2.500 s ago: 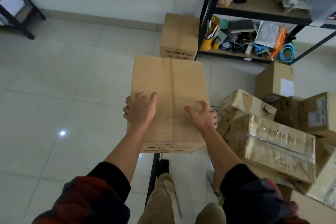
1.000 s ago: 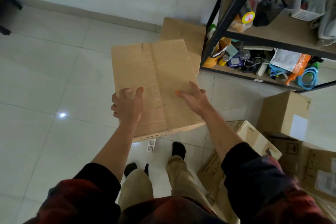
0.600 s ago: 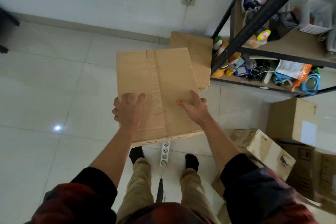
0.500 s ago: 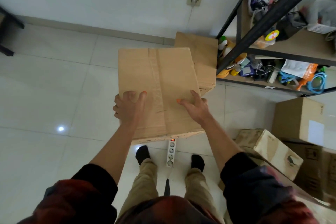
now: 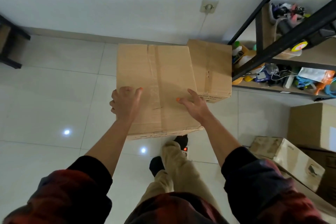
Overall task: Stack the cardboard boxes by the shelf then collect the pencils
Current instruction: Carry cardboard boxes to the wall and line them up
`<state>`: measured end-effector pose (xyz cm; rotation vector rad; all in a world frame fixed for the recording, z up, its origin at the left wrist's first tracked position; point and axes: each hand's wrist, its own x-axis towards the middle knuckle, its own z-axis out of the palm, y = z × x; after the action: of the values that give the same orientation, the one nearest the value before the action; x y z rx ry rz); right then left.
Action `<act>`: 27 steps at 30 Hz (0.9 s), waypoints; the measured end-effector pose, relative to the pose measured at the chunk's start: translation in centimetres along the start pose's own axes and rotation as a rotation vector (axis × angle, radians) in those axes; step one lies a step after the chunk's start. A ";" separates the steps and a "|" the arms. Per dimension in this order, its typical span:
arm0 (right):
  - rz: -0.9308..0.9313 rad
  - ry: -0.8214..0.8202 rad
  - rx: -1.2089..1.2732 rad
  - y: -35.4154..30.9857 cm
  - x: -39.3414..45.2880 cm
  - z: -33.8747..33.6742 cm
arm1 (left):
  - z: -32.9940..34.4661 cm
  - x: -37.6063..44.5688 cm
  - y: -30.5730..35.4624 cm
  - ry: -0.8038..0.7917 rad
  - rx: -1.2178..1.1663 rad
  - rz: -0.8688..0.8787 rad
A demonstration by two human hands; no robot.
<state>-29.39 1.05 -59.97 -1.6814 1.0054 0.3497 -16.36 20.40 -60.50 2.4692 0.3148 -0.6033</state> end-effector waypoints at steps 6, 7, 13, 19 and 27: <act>0.012 -0.054 -0.015 -0.9 7.7 1.6 | 2.3 6.7 0.8 0.006 0.014 -0.014; 0.025 -0.065 -0.021 -0.6 9.4 2.1 | 3.0 8.3 1.2 0.009 0.000 -0.036; 0.035 -0.042 -0.022 1.2 16.4 4.6 | 6.2 15.8 1.2 0.003 0.027 0.026; 0.027 0.058 -0.078 5.0 24.5 8.7 | 12.2 23.8 -0.6 -0.074 0.006 0.134; 0.000 -0.011 -0.775 12.9 26.8 16.7 | 16.6 28.0 -10.6 -0.600 0.455 0.311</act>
<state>-19.00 3.57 -92.40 -2.3583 0.9136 0.8228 -1.48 21.76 -91.32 2.5128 -0.4798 -1.3379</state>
